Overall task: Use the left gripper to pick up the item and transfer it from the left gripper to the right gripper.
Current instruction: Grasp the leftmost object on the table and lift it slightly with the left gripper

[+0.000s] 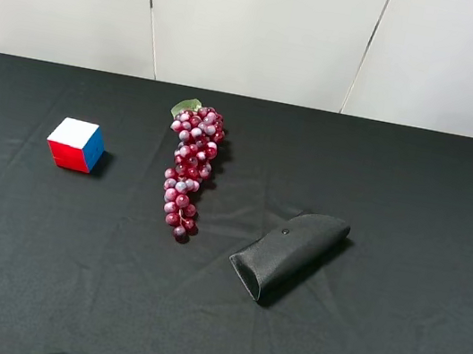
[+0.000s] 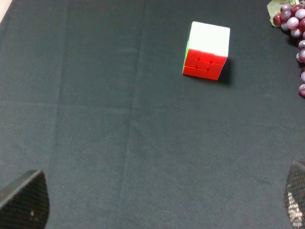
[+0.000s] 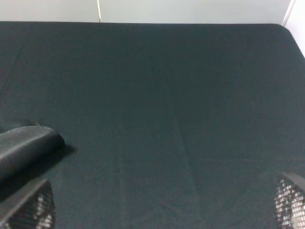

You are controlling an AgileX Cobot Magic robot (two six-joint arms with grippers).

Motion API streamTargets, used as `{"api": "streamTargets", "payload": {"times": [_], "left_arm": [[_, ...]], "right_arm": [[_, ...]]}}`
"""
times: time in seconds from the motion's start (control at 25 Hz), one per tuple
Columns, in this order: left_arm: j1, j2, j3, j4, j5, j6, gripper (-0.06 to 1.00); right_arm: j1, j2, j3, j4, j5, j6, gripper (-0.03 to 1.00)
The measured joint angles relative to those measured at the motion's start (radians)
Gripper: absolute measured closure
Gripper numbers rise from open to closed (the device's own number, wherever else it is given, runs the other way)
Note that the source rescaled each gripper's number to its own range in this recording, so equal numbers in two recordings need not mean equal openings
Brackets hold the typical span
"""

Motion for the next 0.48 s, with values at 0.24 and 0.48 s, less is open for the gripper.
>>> {"api": "streamTargets", "payload": {"times": [0.24,0.48], "left_arm": [[0.0,0.0,0.0,0.0,0.0,0.0,-0.03],[0.0,0.0,0.0,0.0,0.0,0.0,-0.03]], "right_arm": [[0.0,0.0,0.0,0.0,0.0,0.0,-0.03],[0.0,0.0,0.0,0.0,0.0,0.0,-0.03]]}}
